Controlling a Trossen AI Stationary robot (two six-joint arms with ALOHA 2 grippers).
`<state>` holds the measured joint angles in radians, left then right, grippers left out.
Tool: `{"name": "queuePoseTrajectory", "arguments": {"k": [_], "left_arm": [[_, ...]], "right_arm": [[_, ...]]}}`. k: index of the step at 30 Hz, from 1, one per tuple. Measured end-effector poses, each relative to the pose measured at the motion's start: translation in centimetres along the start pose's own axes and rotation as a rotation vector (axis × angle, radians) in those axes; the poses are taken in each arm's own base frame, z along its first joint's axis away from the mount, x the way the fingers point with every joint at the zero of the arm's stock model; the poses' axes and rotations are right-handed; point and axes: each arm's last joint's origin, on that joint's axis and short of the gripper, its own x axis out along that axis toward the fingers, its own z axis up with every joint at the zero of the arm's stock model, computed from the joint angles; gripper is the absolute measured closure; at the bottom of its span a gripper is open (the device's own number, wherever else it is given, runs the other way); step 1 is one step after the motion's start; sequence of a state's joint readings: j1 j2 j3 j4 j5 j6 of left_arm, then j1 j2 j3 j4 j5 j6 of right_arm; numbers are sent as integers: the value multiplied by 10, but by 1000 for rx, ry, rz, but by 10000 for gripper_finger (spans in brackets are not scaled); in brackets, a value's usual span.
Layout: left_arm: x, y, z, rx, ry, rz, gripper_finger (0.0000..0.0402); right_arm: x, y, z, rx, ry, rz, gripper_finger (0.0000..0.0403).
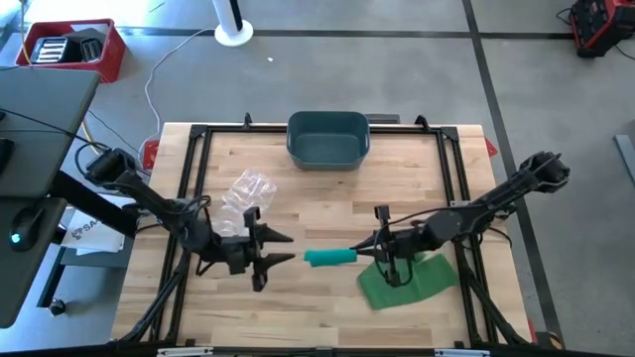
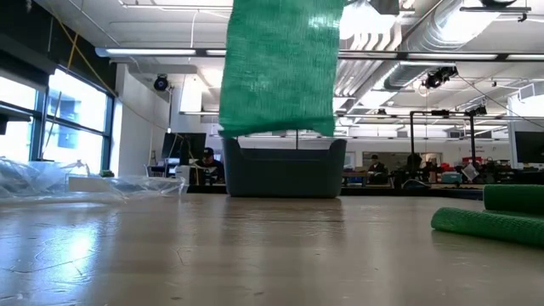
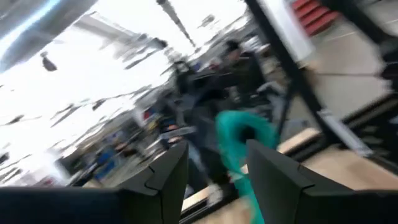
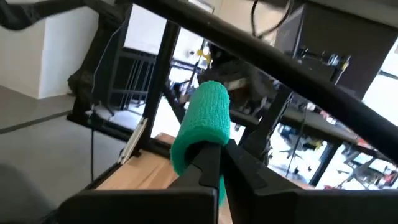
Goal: Roll bandage
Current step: Roll the blue bandage
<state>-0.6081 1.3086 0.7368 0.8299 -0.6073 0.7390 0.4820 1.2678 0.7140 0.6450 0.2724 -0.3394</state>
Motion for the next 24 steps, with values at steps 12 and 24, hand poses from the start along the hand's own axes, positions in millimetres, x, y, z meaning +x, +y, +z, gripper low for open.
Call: {"name": "queuePoseTrajectory", "arguments": {"k": [12, 24], "left_arm": [[31, -6, 18, 25, 132, -27, 243], [36, -3, 10, -11, 139, -81, 243]], "right_arm": [[0, 0, 0, -1, 4, 3, 403], [0, 1, -1, -3, 8, 5, 403]]}}
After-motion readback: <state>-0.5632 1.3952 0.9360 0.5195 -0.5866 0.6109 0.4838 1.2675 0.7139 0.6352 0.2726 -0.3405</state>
